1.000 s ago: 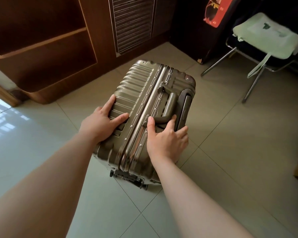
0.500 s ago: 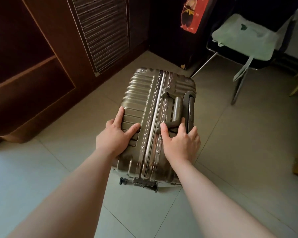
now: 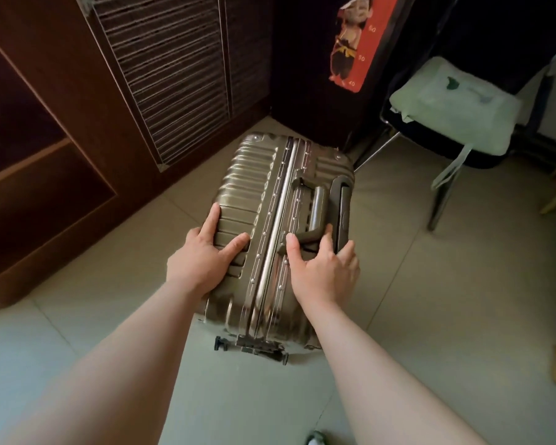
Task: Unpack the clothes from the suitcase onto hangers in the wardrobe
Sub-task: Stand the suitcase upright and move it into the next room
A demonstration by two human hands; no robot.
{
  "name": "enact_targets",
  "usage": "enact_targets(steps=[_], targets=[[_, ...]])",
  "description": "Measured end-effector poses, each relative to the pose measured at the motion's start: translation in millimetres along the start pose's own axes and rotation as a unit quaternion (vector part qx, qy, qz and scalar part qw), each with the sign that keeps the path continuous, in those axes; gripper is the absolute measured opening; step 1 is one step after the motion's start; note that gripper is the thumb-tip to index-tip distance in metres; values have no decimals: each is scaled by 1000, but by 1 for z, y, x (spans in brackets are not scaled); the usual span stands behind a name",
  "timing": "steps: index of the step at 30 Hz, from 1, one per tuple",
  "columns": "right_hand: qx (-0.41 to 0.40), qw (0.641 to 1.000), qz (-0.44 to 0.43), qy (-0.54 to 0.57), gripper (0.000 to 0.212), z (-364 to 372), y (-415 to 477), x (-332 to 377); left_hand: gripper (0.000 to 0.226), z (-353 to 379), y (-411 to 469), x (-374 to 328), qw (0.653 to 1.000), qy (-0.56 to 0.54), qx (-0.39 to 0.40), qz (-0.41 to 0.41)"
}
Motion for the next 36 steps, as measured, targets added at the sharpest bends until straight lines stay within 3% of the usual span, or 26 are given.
enact_targets(steps=[27,36], targets=[[43,996,-76,-9,86,-10,287,78,77,0,232,-135,997,-36,-40,-60],[38,990,-120,-70,89,-11,396,111,80,0,315,-181,994,-54,-57,-79]])
Point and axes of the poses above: each hand's wrist, its own y-axis towards the middle knuckle, its own z-axis out of the palm, x = y × z, the point moved 1 cm from there along y, towards the middle knuckle, and after that the axes turned 1 degree about z, right-handed, at the moved point
